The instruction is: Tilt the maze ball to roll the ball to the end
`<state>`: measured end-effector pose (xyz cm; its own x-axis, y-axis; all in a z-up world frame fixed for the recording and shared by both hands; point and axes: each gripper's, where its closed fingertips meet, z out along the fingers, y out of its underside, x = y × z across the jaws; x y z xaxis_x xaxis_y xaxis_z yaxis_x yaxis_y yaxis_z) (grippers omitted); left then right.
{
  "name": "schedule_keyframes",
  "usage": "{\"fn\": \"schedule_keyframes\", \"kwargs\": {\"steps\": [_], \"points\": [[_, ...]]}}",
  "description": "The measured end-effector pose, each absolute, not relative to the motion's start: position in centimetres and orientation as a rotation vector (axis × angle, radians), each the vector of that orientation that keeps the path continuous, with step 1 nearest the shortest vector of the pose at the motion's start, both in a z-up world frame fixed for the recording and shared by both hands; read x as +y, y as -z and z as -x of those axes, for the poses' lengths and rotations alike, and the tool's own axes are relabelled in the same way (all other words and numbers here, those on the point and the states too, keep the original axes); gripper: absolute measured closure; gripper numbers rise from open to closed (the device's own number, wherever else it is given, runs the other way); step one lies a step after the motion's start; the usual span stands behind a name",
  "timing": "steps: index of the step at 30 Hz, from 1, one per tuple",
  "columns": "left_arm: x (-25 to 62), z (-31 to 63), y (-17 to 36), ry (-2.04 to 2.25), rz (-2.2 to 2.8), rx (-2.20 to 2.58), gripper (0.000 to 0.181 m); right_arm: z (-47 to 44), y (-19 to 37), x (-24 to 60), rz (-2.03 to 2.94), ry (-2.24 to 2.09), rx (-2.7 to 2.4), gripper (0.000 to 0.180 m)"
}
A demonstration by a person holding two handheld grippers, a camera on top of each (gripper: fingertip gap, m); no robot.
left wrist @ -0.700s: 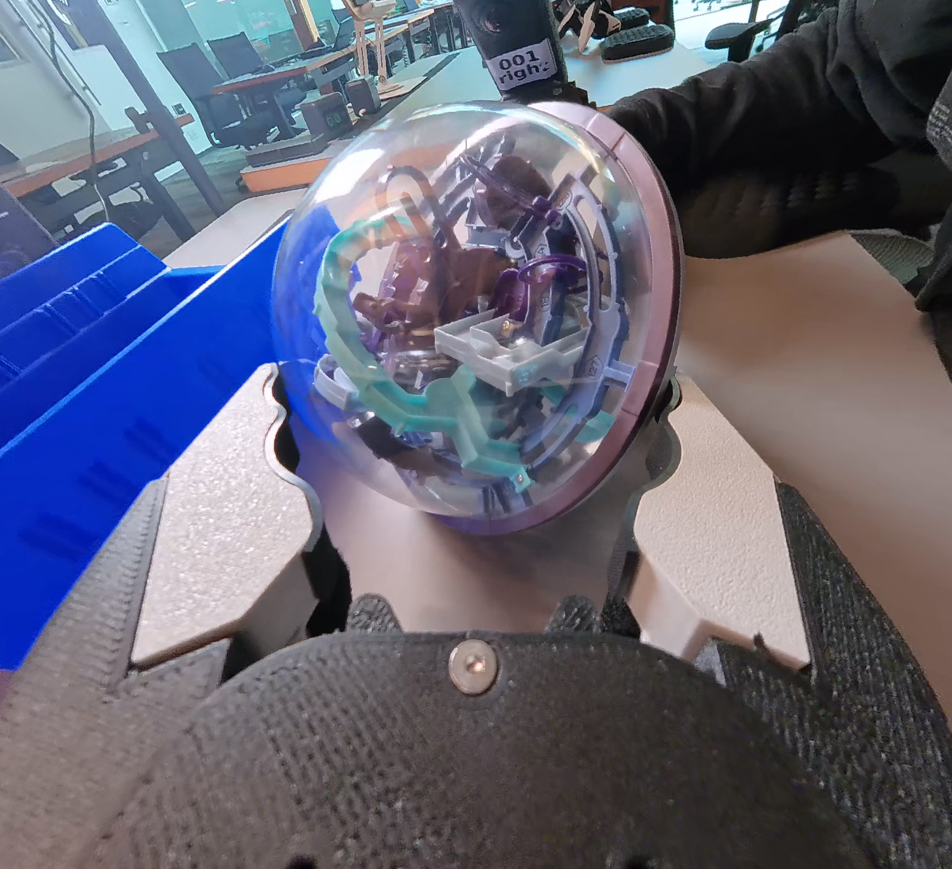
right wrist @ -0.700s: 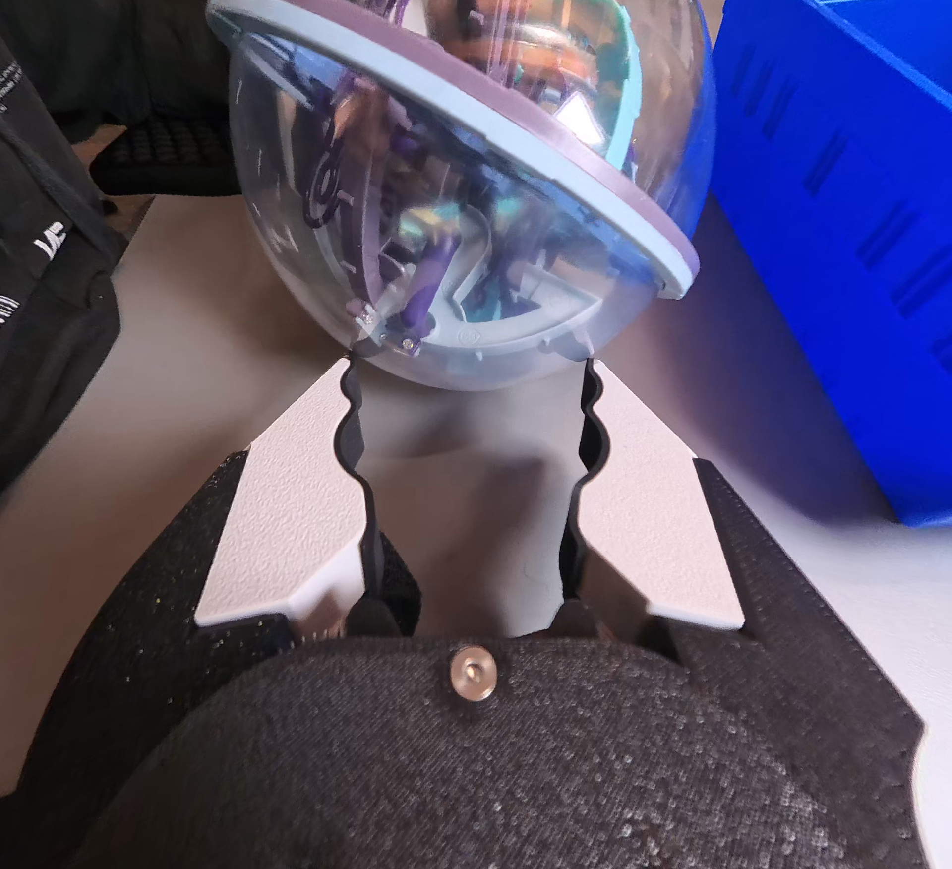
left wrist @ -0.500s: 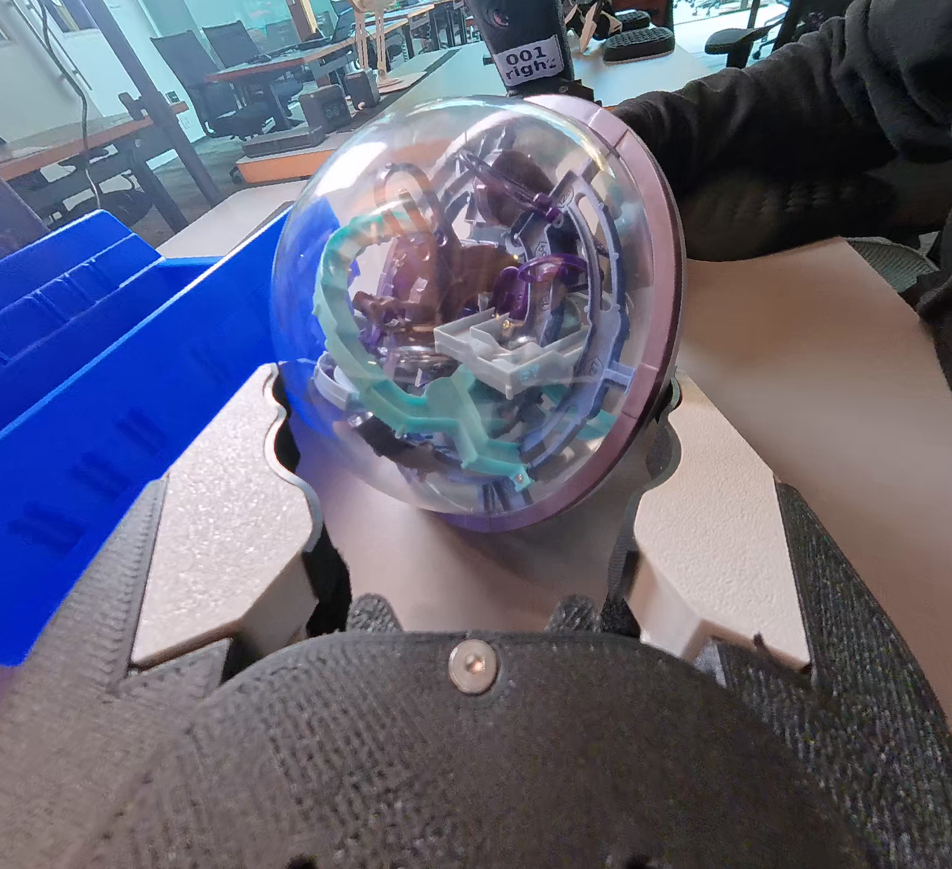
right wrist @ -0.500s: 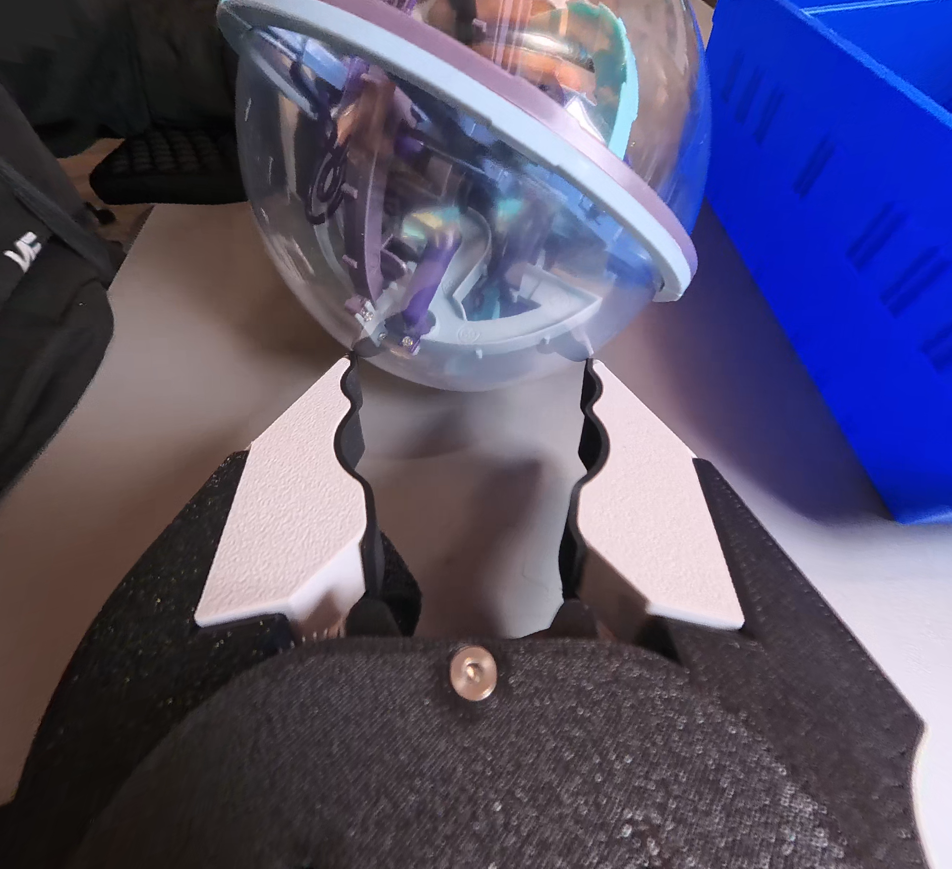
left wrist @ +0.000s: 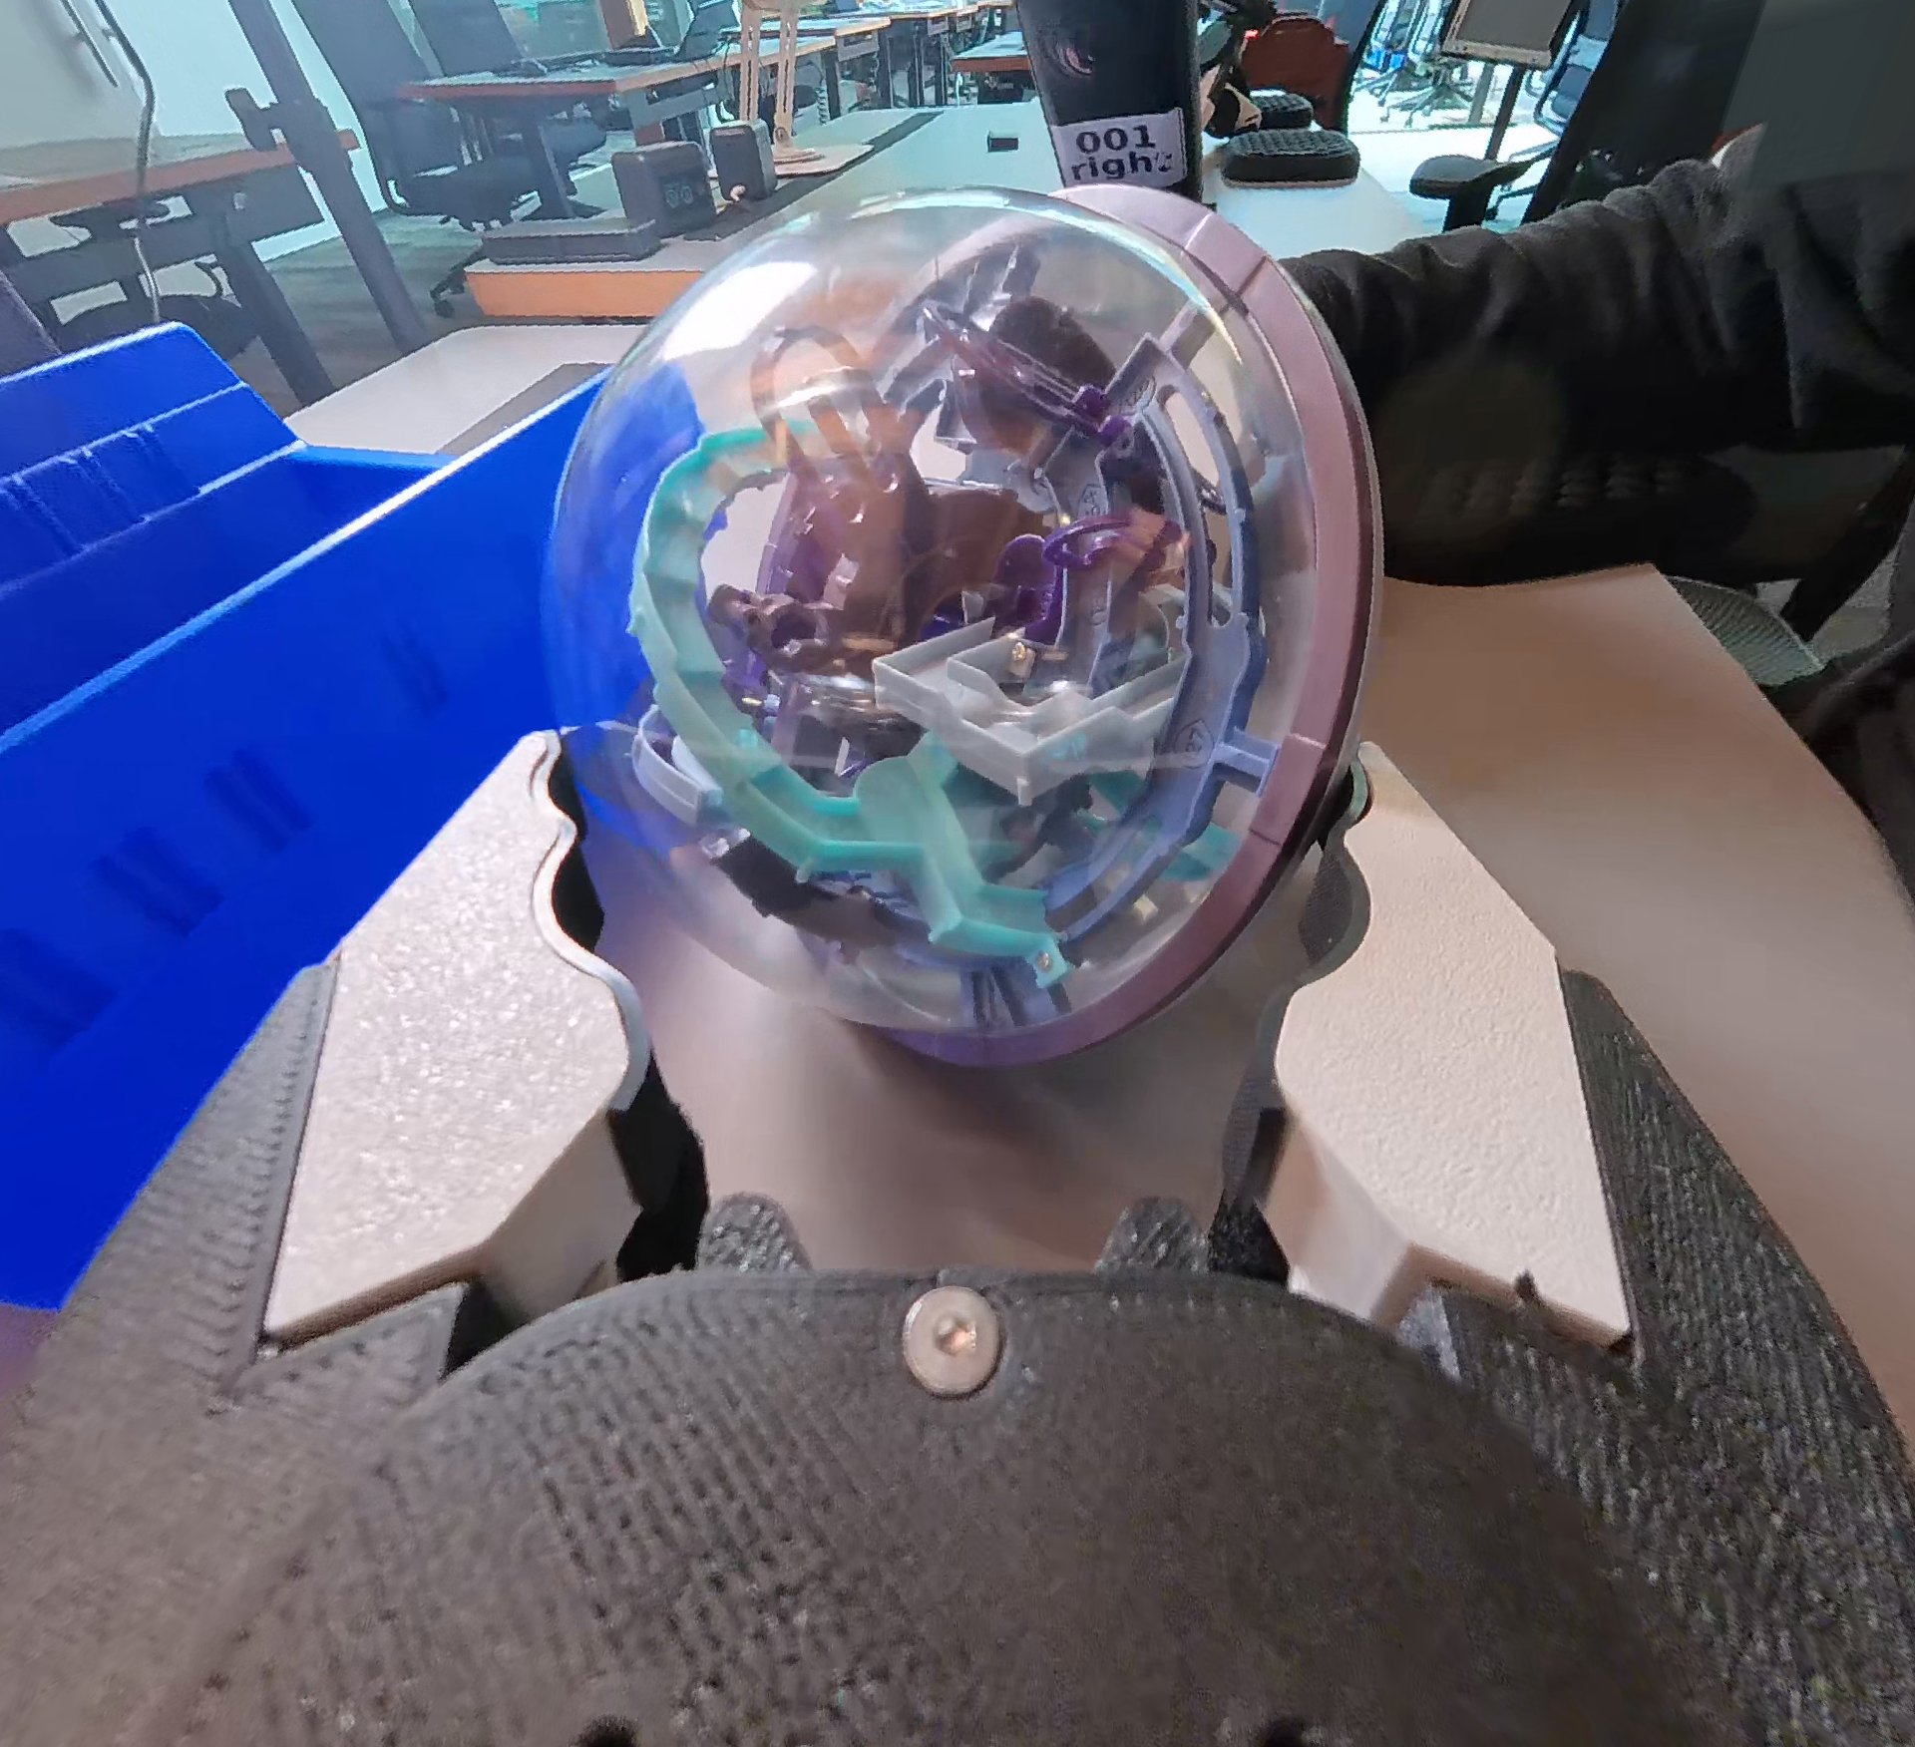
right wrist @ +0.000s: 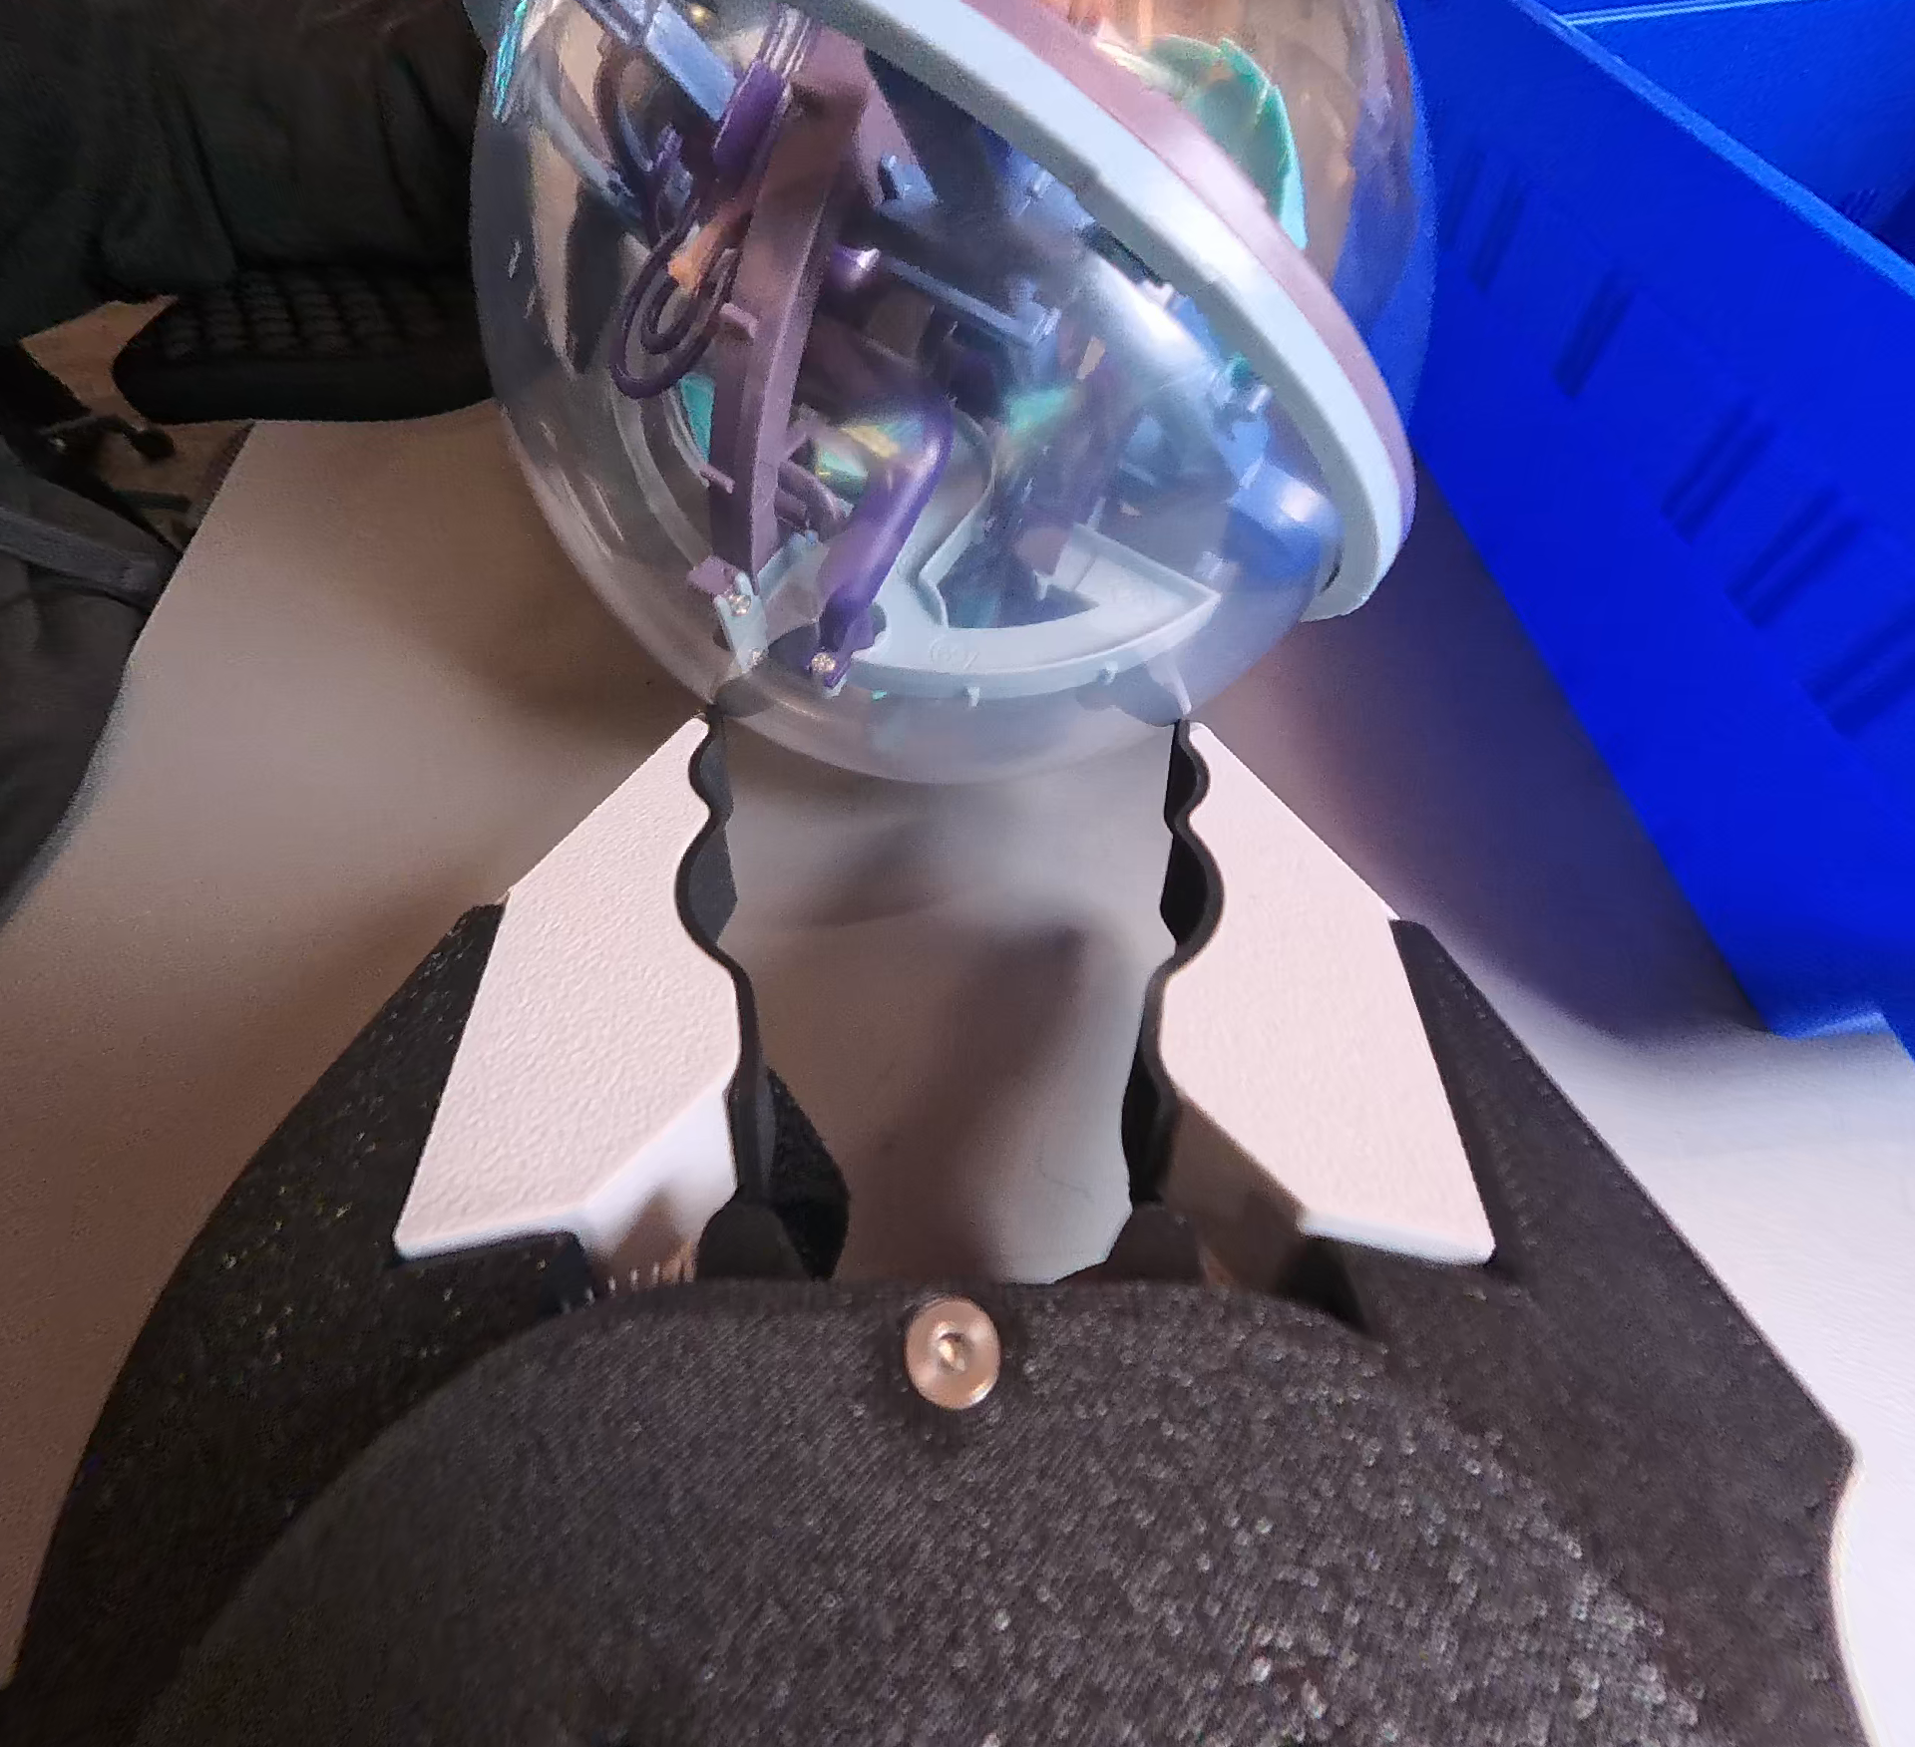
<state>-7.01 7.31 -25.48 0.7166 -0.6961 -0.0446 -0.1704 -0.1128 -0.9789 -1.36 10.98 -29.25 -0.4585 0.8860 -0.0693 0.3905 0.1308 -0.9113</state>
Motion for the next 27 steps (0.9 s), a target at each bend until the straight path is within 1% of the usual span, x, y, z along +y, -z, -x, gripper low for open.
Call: {"fn": "schedule_keyframes", "kwargs": {"steps": [9, 27], "points": [[7.51, 7.37, 25.52, 0.601, 1.675, 0.637, 0.042, 1.58, 29.22, 11.13, 1.246, -1.298, -1.893, 0.099], [8.33, 7.33, 24.75, 0.659, 1.818, 0.507, 0.042, 1.68, 29.63, 11.59, 1.279, -1.263, -1.896, 0.096]]}}
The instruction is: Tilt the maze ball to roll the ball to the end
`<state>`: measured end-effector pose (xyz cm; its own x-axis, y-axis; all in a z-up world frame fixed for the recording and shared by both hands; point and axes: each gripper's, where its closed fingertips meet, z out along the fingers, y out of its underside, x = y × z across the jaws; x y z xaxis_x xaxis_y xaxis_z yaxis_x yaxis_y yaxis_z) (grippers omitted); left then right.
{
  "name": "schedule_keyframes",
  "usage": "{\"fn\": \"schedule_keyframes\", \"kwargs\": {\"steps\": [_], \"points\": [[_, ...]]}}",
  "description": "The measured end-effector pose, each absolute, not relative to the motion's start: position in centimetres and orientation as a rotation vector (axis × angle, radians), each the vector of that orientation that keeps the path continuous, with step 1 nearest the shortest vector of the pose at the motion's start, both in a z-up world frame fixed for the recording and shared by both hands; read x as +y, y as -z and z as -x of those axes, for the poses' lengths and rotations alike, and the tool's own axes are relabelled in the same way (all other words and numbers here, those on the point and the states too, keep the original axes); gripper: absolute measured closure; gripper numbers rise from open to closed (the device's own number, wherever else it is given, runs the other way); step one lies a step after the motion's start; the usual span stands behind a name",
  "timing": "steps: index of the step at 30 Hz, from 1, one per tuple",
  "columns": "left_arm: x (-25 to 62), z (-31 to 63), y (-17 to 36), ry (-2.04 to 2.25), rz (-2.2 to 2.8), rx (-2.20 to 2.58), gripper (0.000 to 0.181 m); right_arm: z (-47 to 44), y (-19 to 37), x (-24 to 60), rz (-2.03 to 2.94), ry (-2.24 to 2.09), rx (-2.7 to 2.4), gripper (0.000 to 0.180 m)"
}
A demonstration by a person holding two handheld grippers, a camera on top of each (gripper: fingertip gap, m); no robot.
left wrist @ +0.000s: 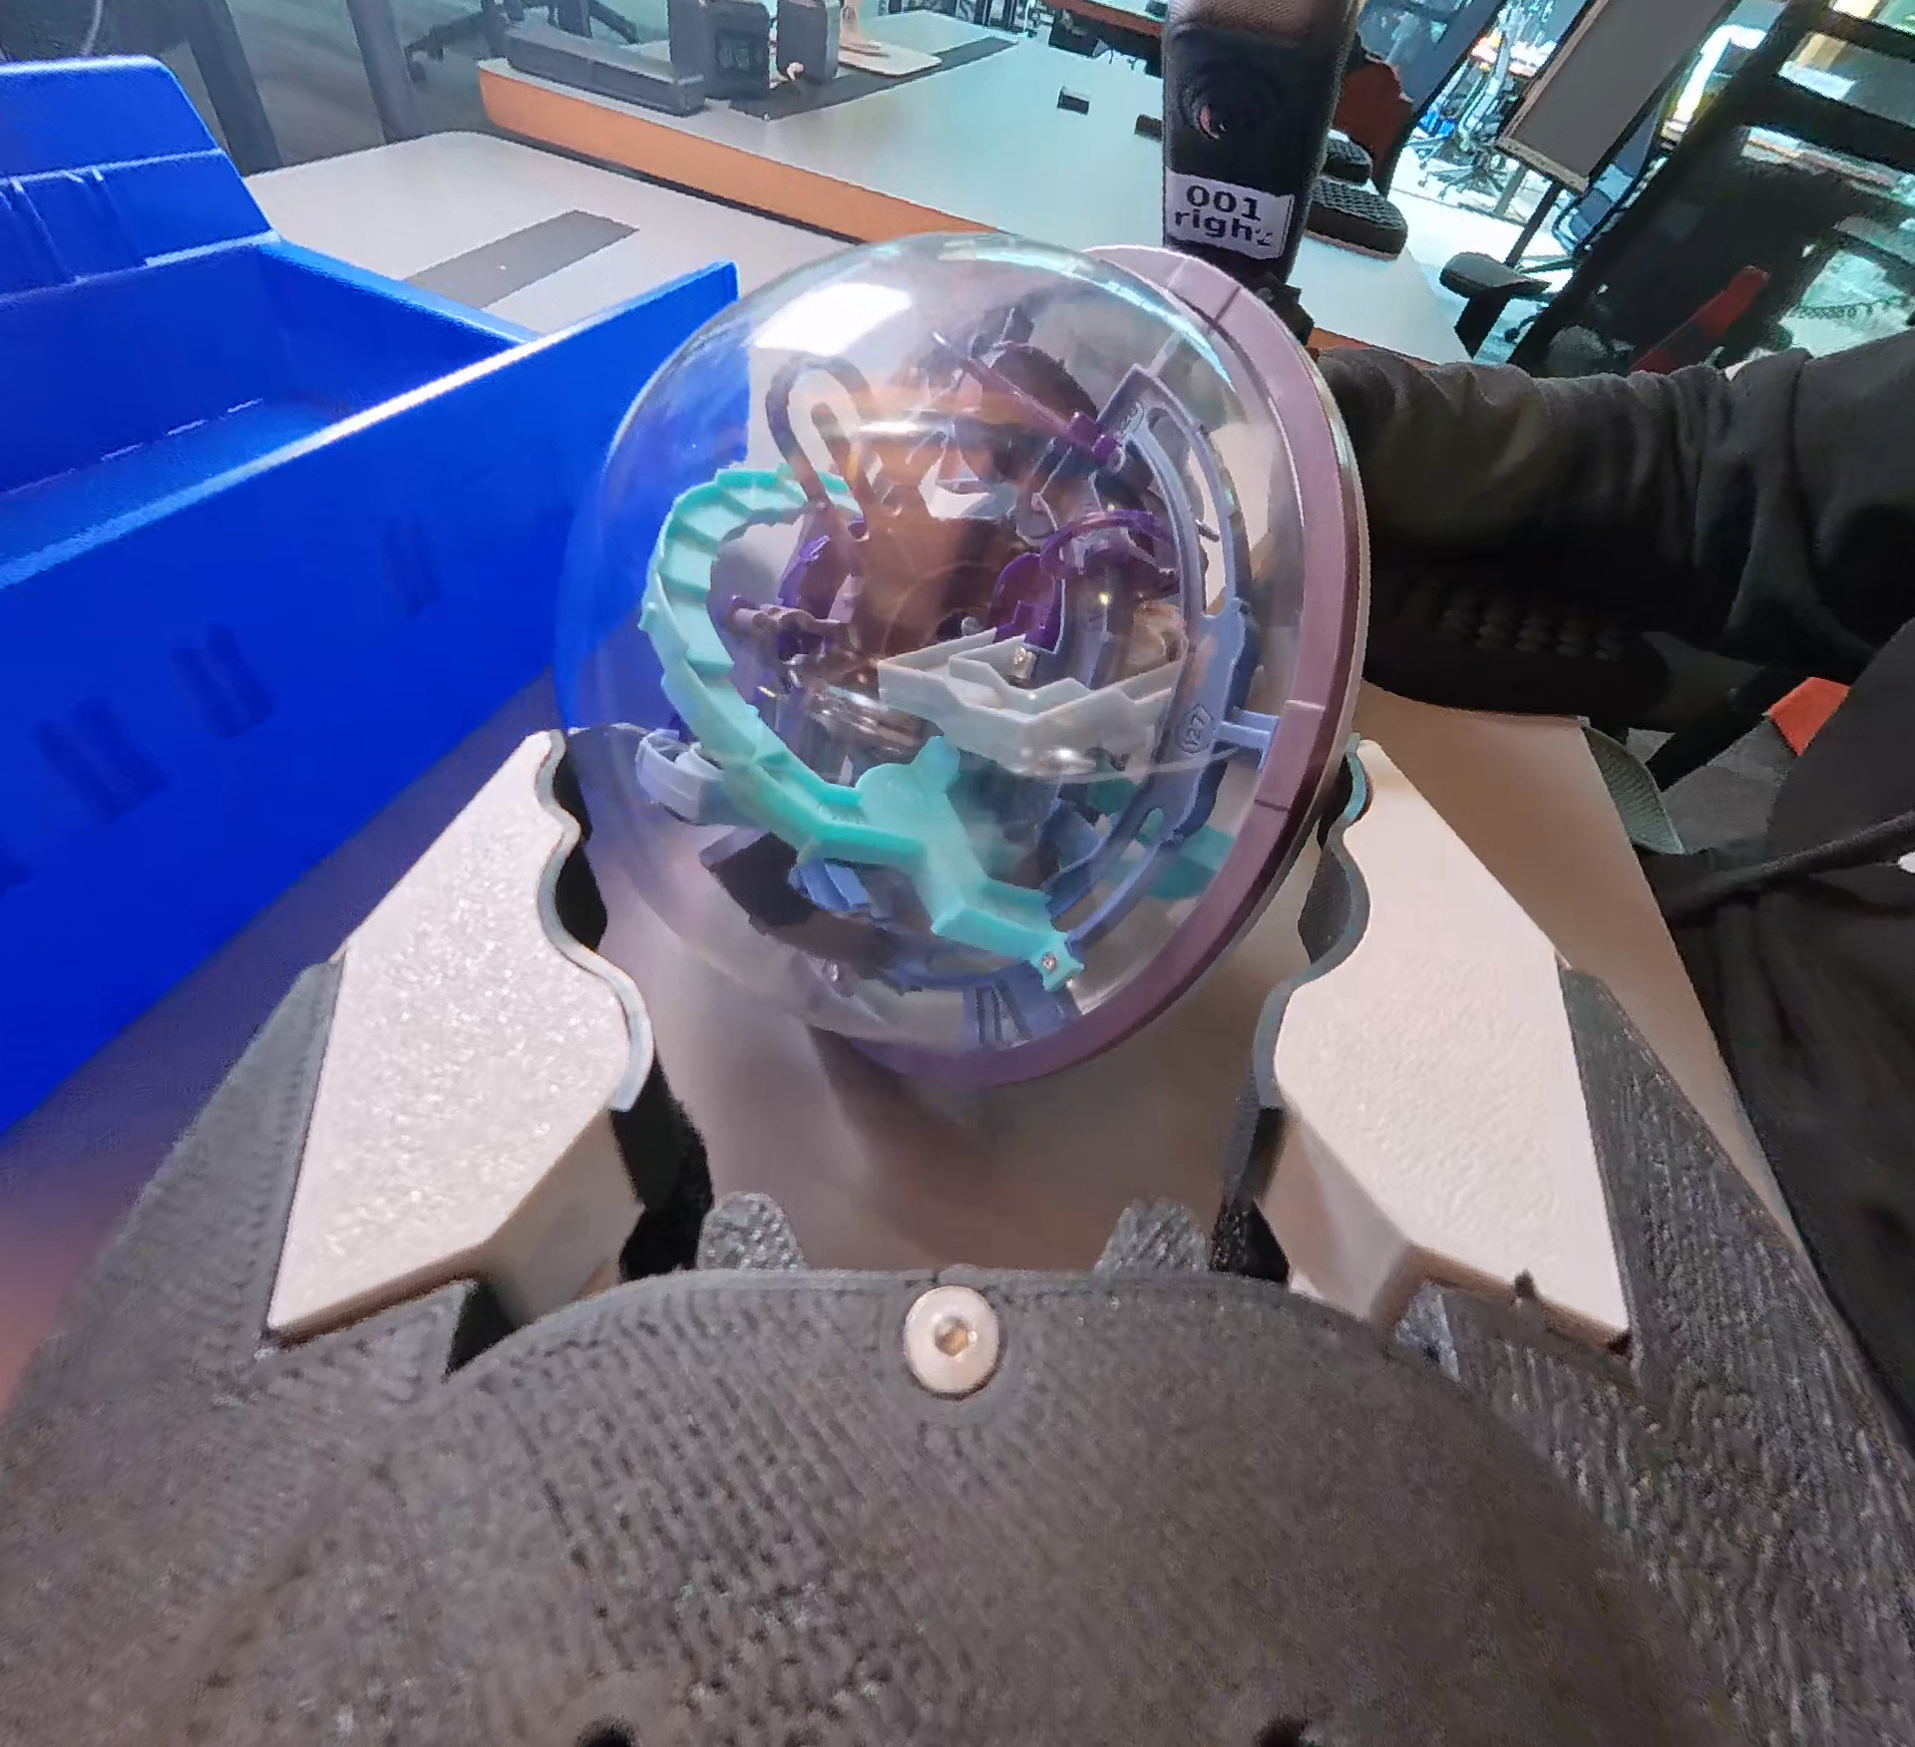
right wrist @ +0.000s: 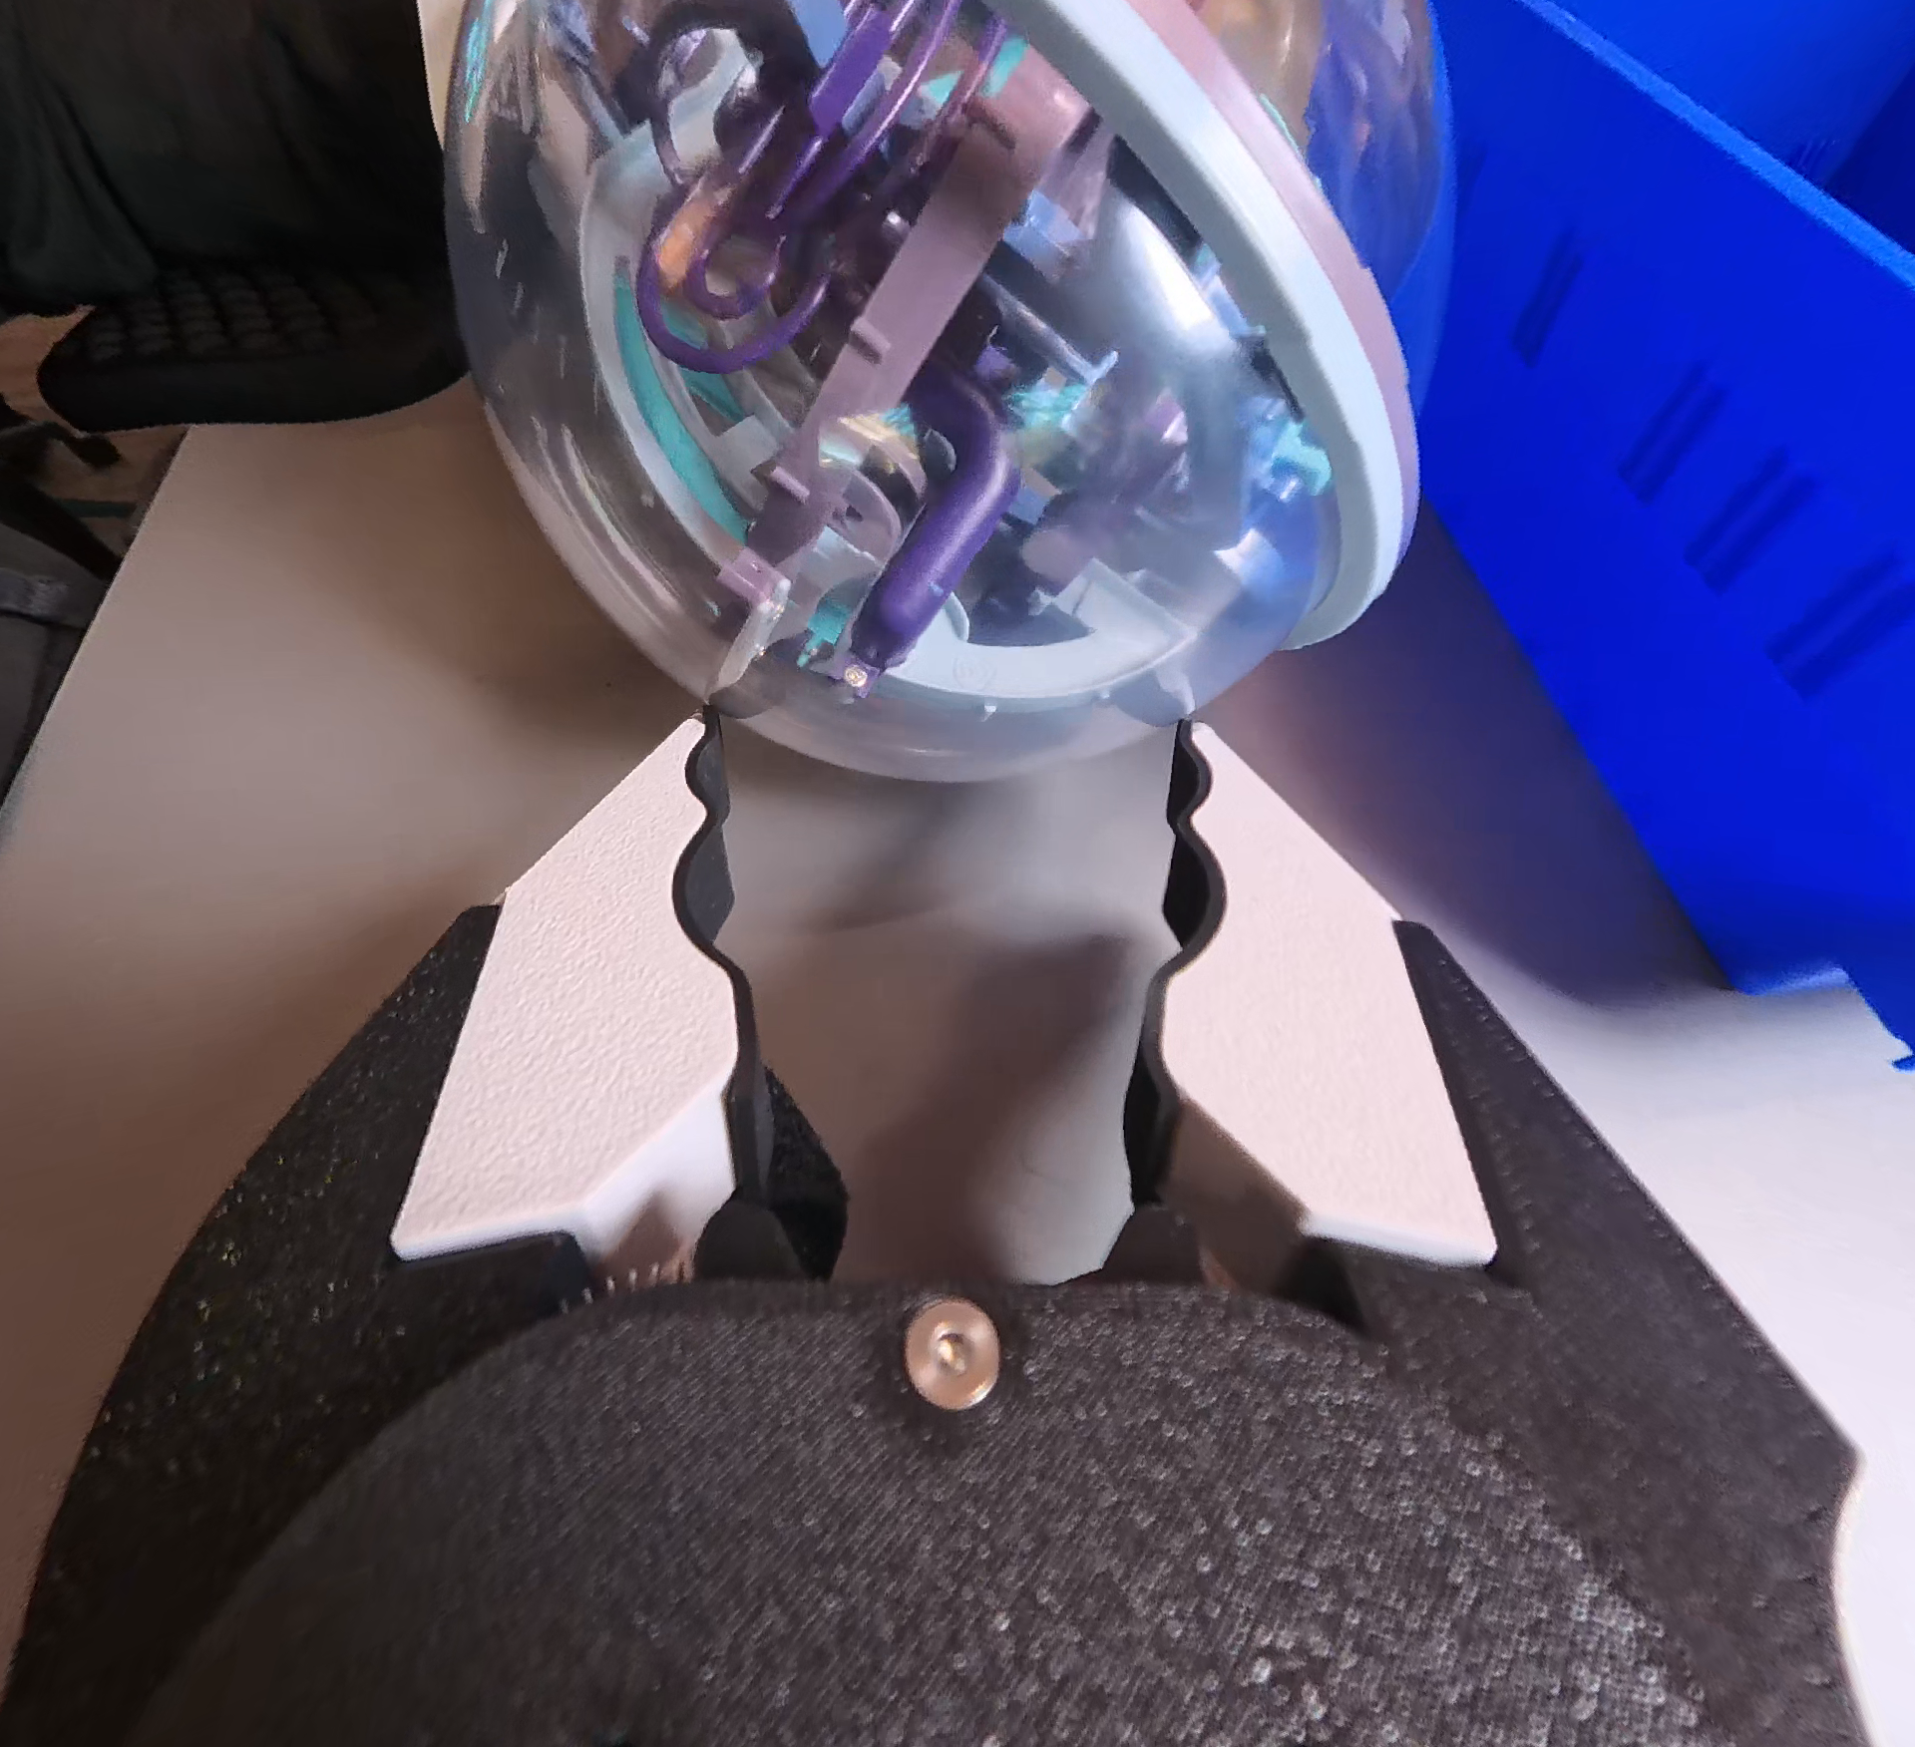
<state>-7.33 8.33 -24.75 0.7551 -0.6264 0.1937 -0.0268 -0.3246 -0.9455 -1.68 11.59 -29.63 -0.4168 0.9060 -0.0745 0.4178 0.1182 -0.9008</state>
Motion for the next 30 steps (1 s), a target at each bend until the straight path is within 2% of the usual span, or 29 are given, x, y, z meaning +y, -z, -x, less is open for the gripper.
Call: {"fn": "schedule_keyframes", "kwargs": {"steps": [9, 16, 30], "points": [[8.2, 7.3, 24.2, 0.729, 1.910, 0.417, 0.044, 1.6, 29.5, 11.1, 1.282, -1.289, -1.902, 0.092], [7.6, 7.4, 23.8, 0.792, 1.976, 0.365, 0.045, 1.6, 29.9, 10.5, 1.277, -1.260, -1.946, 0.100], [7.6, 7.5, 23.0, 0.765, 2.030, 0.341, 0.049, 1.0, 28.8, 11.3, 1.240, -1.193, -1.931, 0.105]]}}
